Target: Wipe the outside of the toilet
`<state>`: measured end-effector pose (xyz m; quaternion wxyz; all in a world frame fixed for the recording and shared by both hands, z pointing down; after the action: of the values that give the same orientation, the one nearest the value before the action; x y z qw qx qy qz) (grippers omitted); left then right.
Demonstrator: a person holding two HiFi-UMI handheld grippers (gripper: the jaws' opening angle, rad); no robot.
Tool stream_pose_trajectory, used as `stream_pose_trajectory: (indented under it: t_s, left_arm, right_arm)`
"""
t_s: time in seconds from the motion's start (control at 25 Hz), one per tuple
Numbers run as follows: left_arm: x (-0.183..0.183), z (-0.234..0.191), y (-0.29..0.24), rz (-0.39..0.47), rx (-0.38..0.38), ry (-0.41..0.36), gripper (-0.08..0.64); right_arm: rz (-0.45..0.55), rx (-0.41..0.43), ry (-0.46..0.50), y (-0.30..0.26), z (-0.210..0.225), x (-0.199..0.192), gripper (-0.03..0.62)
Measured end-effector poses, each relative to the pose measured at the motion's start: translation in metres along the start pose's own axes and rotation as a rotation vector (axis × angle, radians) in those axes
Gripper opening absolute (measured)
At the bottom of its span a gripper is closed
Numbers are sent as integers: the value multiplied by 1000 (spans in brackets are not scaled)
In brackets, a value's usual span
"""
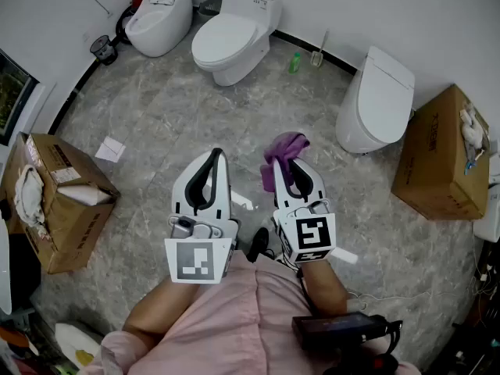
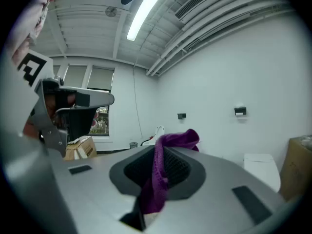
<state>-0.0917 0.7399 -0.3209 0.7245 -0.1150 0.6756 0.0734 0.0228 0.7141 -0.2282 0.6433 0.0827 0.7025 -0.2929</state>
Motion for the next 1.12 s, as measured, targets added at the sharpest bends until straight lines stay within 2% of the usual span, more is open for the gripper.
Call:
stream_pose_trajectory:
  t_s: [0.36,0.6,0.84,1.12]
  left_arm:
    - [-4,22,-11,-28,21,-12,6]
    - [-11,15,-23,-56,41,-4,7]
    - [-21,-7,-57,-58,49,19,8]
    - [-52,-52,-134,-119,30,51,7]
  right_arm:
    - [1,30,-25,6,25,-7,58]
    - [-6,16,-24,-11,40,-6,60]
    - [-22,14,-15,-49,54,-5,60]
    - [-63,12,-41,-132,73,-9,60]
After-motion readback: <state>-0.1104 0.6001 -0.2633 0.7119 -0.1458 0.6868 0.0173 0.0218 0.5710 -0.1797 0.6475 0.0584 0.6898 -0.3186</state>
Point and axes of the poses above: the fingertips, and each gripper's own axes: y backward along the fingers, z to its right, x out of its top, the point moved 1 cm from there along y, backward along the fingers, and after that the axes turned 10 degrees about -z, right-handed, at the moved point
